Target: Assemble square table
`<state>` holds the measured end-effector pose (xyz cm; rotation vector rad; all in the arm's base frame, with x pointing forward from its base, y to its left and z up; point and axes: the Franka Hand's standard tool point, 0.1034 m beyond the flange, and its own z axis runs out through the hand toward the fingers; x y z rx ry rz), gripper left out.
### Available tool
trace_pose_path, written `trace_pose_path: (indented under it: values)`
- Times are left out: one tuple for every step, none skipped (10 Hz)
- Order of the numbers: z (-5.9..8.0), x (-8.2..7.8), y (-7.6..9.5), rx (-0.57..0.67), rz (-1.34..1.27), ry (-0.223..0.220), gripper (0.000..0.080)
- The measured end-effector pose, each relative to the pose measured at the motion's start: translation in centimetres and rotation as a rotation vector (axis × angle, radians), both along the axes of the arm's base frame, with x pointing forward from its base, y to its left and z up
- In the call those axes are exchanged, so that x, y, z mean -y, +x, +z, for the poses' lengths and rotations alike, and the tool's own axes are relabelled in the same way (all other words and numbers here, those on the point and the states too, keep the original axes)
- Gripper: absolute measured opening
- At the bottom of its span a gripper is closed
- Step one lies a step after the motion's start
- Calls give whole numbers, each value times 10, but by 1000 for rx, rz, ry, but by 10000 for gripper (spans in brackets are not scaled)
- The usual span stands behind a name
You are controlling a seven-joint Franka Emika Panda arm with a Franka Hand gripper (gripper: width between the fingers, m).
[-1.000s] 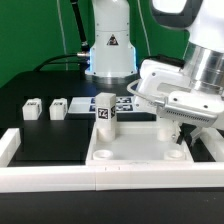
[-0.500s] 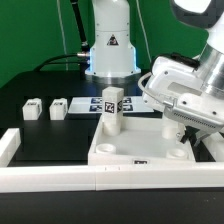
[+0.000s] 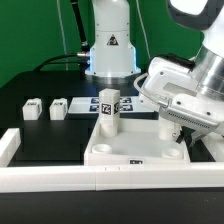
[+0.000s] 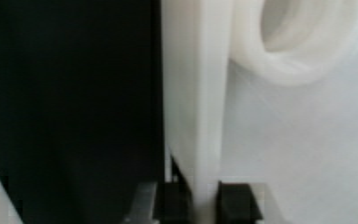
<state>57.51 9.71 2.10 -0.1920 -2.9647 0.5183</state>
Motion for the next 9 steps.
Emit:
trace_pose_path:
  values:
    - [0, 0, 1, 2, 12, 14, 63]
    - [1, -1, 4, 16, 22, 56, 63]
    - [1, -4, 4, 19, 11, 77, 63]
    - [0, -8, 5, 23, 5, 93, 63]
    - [0, -10, 5, 25, -4, 90, 63]
    - [1, -17, 5, 16, -14, 81, 63]
    - [0, -30, 5, 2, -9, 81, 63]
    - [0, -30, 5, -27, -21, 43, 63]
    - [1, -30, 5, -51, -21, 14, 63]
